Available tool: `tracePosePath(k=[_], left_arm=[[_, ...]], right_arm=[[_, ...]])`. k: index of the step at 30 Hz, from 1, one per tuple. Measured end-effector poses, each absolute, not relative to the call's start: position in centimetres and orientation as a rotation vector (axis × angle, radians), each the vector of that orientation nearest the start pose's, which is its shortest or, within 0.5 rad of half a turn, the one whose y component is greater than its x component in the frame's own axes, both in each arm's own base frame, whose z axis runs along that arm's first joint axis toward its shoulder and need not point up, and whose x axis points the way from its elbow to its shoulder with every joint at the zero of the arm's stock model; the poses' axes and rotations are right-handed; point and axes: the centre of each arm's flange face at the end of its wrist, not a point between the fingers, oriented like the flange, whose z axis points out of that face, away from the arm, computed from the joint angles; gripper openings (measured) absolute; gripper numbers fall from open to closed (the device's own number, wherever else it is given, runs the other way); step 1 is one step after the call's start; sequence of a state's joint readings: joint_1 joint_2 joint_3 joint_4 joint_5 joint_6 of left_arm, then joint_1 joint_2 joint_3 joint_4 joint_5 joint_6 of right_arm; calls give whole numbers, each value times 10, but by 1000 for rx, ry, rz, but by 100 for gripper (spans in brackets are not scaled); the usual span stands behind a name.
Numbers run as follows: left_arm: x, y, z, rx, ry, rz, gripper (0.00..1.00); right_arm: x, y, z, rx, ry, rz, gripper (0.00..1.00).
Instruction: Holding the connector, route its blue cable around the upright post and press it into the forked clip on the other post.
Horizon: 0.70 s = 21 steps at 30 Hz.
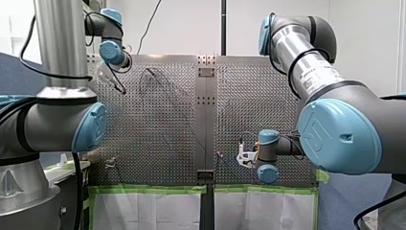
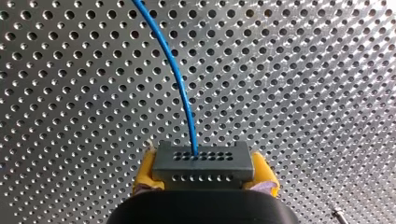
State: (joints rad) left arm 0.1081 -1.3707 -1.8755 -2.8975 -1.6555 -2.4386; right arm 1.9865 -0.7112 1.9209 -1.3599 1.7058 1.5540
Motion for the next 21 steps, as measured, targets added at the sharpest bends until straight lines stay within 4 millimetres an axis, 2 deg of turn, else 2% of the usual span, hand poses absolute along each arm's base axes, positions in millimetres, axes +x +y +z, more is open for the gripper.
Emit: tracePosePath(k=[7,17,21], left_arm=[[412,-83,498,-702,1211,-511,100],[413,-105,524,-613,1281,-484,100],[415,-119,522,-585,1334,-463,100]], right_arm=[[342,-477,-10,1286,-971,1495,0],[343,-479,-9,1282,-967,1500,0],[343,-479,-9,1282,-967,1503,0]])
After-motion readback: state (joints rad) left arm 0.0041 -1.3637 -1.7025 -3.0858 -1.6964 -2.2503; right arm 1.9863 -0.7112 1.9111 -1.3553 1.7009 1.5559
